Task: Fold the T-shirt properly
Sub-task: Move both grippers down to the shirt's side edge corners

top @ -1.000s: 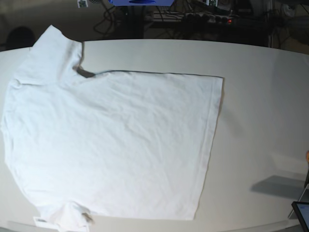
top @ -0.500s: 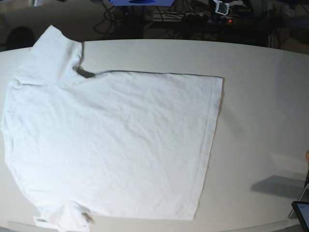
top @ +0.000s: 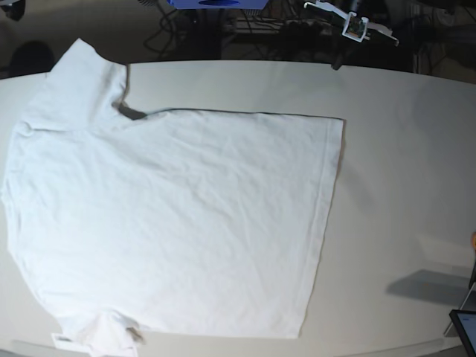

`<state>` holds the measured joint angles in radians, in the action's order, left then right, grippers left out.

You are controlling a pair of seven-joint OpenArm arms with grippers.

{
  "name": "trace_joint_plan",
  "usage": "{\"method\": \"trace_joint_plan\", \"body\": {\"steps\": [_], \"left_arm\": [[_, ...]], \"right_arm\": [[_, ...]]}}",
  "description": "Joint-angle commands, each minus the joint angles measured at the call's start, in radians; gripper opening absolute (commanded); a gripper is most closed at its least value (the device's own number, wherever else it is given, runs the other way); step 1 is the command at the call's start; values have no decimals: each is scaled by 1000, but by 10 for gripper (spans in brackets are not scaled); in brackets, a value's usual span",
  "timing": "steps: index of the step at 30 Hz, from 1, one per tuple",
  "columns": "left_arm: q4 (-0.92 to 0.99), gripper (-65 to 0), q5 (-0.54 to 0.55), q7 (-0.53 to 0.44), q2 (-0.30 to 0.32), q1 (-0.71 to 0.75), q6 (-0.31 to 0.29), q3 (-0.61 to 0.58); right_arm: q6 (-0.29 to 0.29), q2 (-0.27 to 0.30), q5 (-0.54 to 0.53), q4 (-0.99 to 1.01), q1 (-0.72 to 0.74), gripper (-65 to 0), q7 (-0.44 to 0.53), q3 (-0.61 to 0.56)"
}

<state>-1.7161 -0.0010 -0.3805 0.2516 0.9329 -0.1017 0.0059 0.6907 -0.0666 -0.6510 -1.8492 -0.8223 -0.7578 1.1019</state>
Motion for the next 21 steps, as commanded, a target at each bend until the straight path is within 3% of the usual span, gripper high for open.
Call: {"method": "trace_joint_plan", "body": {"steps": [1,10,16,21], "left_arm": [[-46,-650,3,-28,4,10,10,4],[-120,-650,3,-2,4,-36,10,4],[-118,-650,6,104,1,-82,10,3],[-114,-650,187,139,5,-122,9,41]], "right_arm": [[7,12,-22,-28,10,-633,-2,11],[7,37,-14,-80,126,-622,-119,10],[7,7,-25,-76,191,-437,-220,17],[7,9,-28,-77,223,-421,-286,11]]}}
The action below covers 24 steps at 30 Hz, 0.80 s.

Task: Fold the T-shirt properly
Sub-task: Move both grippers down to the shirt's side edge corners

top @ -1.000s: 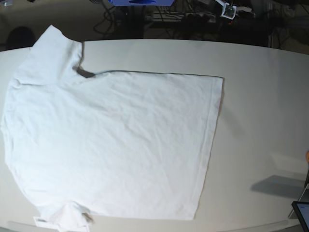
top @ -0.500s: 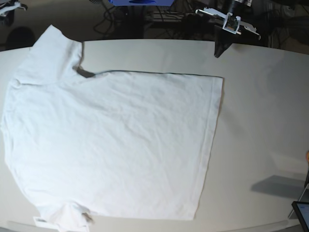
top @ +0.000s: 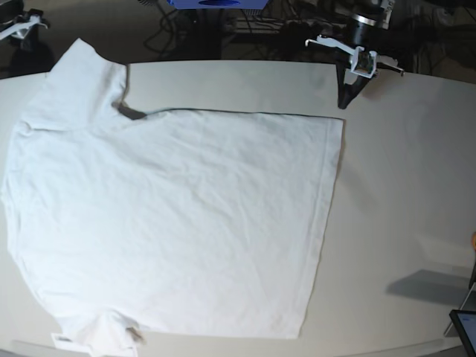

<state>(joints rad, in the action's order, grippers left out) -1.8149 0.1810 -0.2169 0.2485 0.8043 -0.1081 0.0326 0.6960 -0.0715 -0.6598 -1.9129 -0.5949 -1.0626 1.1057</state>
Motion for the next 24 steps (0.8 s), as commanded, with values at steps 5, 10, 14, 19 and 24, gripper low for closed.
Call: {"method": "trace_joint_plan", "body": {"steps": [5,10,14,19,24], "left_arm": [[-15,-650,134,1,8,-18,14,89],[-15,-650,96,18,8,-23,14,129],[-15,-650,53,46,8,-47,14,120],[-15,-650,51,130,2,-81,14,119],[-15,-650,55,141,1,-99,14,119]], "right_arm": [[2,28,-179,-12,11,-419,-55,12],[2,69,-223,-10,45,-419,-81,14],[2,101,-197,-9,74,-419,-132,7],[2,66,-137,-9,118,-411,-219,1],[2,3,-131,-12,117,-118,-229,6]]}}
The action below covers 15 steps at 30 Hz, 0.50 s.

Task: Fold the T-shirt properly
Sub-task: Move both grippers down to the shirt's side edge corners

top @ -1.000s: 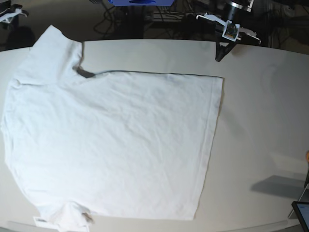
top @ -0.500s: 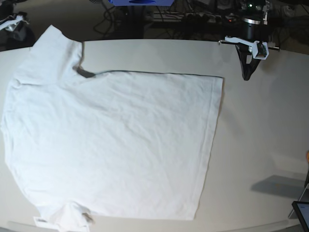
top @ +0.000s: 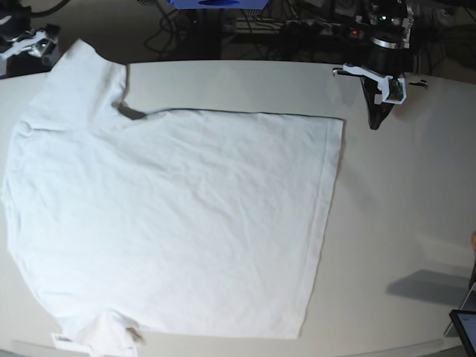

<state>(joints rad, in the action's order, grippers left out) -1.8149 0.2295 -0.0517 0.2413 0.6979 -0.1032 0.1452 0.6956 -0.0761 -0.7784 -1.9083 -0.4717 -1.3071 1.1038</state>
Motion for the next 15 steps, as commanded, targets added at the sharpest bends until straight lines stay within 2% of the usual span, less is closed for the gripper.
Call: {"method": "trace_joint_plan", "body": {"steps": [1,7,12,15], "left_arm": [[-15,-650,8,-24,8,7,9,6],[-15,-650,8,-24,11,7,9,6],[-13,-650,9,-24,13,7,9,6],[-13,-650,9,-24,13,7,9,6]], "right_arm": [[3,-1,-14,-17,-6,-96,14,8],[3,-21,-14,-15,-8,-170,14,6],[3,-26,-17,13,-8,-168,11,5],[3,-26,-57,65,-8,-152,-19,5]]}}
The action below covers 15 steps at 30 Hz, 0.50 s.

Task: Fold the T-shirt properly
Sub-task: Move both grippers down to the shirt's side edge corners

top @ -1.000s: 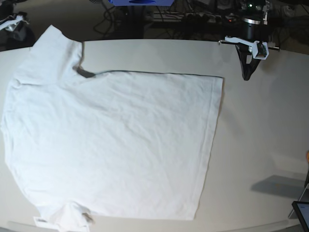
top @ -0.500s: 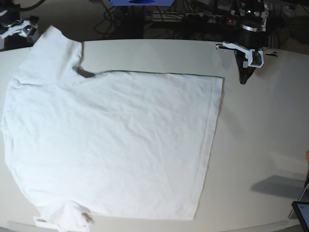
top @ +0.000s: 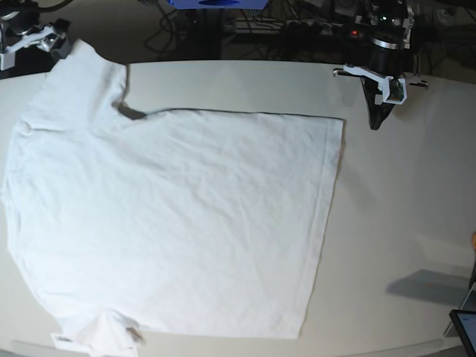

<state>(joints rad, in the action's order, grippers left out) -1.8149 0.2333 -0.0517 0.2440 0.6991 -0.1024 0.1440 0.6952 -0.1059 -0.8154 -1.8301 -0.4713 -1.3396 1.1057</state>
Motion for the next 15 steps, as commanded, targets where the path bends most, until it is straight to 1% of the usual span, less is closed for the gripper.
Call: {"method": "trace_joint_plan", "body": {"steps": [1,3,6,12,15], "left_arm": [[-13,-650,5,-24,10,6,8,7],[-13,-650,5,-24,10,6,8,7],[-13,-650,5,-24,10,6,8,7],[-12,-650,5,-24,10,4,8,7],[-12,-650,5,-24,10,4,8,7]], "right_arm": [[3,5,-49,10,-10,-131,7,3],[3,5,-114,53,-25,-107,4,1],[3,10,-213,86,-47,-109,4,0],[3,13,-298,86,-82,-107,4,-2],[3,13,-305,89,-82,-106,4,-3]]}}
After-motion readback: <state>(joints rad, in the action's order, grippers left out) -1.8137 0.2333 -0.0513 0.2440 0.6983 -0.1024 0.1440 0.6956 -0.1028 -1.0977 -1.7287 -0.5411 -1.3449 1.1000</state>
